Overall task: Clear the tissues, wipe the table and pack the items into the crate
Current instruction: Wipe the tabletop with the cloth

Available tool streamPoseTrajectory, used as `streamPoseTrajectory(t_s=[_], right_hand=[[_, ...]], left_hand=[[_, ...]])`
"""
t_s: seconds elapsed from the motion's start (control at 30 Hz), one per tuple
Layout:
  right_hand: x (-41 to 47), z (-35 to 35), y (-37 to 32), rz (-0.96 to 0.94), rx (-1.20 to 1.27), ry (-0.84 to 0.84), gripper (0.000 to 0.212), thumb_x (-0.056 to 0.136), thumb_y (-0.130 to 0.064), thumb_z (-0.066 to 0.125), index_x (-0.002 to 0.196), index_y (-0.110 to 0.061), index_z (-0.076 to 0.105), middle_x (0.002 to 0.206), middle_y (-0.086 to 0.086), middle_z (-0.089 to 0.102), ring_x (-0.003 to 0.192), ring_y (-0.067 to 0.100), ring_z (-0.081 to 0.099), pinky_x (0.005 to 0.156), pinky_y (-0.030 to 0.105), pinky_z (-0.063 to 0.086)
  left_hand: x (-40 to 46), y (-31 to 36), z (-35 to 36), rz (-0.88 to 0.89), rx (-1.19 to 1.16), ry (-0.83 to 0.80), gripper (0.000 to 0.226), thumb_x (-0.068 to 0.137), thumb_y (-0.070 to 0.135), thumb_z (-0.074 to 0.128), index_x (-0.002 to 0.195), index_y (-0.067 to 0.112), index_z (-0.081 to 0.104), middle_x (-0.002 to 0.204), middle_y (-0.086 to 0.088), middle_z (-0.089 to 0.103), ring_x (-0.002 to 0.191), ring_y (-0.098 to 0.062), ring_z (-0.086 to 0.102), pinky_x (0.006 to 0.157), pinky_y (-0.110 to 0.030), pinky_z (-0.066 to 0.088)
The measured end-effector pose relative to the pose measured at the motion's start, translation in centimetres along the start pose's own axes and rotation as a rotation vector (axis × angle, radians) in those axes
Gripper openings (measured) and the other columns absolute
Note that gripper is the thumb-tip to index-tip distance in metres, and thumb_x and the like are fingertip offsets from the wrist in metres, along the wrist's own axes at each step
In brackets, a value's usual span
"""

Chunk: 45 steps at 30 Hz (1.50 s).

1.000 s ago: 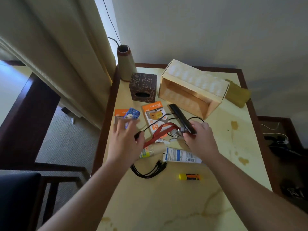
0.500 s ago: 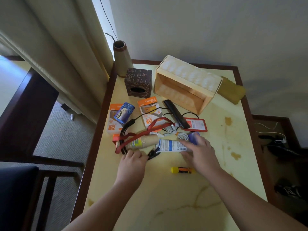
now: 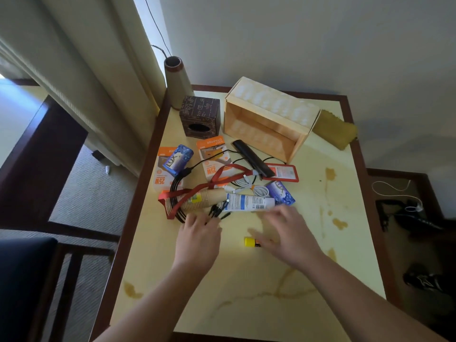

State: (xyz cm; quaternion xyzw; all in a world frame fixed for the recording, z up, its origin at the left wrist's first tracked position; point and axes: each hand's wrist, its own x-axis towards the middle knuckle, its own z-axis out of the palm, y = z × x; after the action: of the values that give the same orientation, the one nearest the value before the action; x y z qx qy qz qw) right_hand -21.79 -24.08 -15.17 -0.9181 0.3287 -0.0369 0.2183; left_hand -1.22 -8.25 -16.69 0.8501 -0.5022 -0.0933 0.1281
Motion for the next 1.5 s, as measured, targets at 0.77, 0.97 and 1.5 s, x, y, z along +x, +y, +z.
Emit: streamPoseTrajectory(t_s=[0.77,0.97,1.5], right_hand=[[4.6,-3.5,8.0,0.139,-0.018,0.242,0.02,0.099,-0.032,0.059,0.111,-0.018,0.068,0.102,-0.002,0.061,0.099,0.02,0.056,0.087,0.039,0.048],[13.4,-8.9,16.2,0.488,-0.085,0.131,0.046,0.099,-0.033,0.059,0.143,-0.026,0.049,0.141,0.014,0.048,0.13,0.037,0.049,0.109,0.05,0.046],[12.6,-8.4,19.8,0.572,0.071,-0.268,0.057,0.109,-0.056,0.019,0.164,-0.044,0.009,0.173,-0.003,-0.011,0.159,0.029,-0.013,0.126,0.055,-0.003]], left_hand=[[-1.4,5.0,4.9,-0.007,-0.028,-0.186,0.06,0.098,0.069,0.044,0.146,0.035,0.05,0.162,-0.005,0.039,0.144,-0.028,0.044,0.116,-0.046,0.038],[-1.8,4.9,7.0,-0.018,-0.028,-0.11,0.061,0.095,0.067,0.045,0.142,0.031,0.059,0.158,-0.01,0.047,0.143,-0.029,0.04,0.109,-0.049,0.046],[-1.6,4.9,6.6,-0.035,0.024,-0.138,0.065,0.097,0.072,0.035,0.147,0.035,0.055,0.161,-0.009,0.043,0.146,-0.03,0.04,0.109,-0.051,0.045]])
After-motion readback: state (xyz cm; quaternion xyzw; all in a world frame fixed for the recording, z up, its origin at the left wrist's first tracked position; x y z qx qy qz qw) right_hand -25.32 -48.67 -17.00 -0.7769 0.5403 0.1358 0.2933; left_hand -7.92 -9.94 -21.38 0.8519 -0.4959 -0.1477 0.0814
